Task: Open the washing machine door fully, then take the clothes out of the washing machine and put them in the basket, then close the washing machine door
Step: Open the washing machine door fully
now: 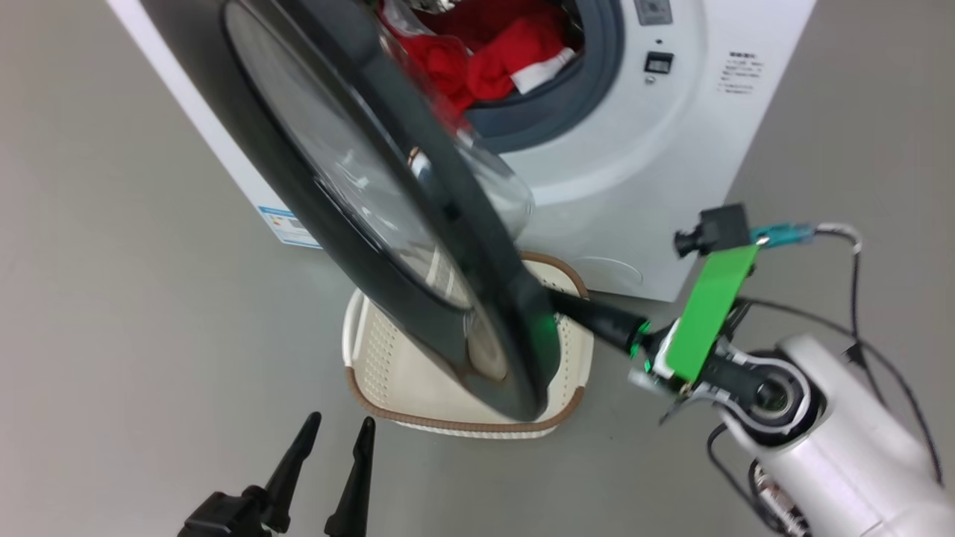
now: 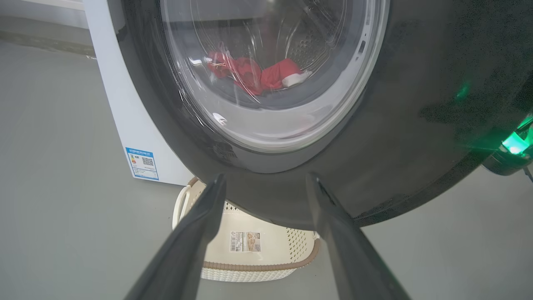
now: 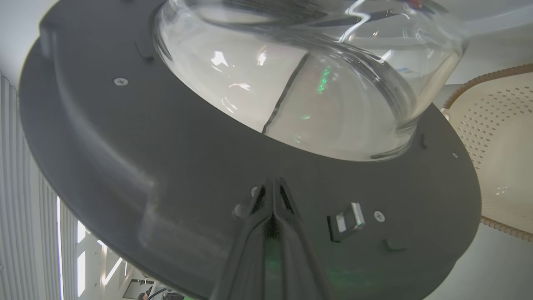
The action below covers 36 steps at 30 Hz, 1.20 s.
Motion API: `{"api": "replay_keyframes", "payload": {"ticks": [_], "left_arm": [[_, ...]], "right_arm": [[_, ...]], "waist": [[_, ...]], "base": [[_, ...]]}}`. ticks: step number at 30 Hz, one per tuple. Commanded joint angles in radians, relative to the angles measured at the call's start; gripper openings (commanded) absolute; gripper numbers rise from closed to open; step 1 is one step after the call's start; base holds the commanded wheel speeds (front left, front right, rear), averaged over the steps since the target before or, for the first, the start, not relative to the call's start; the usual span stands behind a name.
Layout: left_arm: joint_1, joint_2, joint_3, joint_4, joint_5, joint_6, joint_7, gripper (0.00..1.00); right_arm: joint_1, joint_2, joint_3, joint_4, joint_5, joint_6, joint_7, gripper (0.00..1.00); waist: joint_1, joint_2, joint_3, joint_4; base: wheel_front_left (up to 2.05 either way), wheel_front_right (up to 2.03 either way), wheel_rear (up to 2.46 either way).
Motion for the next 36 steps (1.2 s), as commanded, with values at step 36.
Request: {"api": "replay_keyframes", "payload": {"ticks": [36], "left_arm": [[0.104, 0.010, 0.123, -0.073, 0.050, 0.034, -0.012, 1.00]], "right_arm": [[0.089, 0.180, 0.108, -0.029, -0.049, 0.008, 0.046, 0.00]], "waist": [[0.0000, 0.0000, -0.131, 0.230]], "base": [[0.00, 0.00, 0.00]]}}
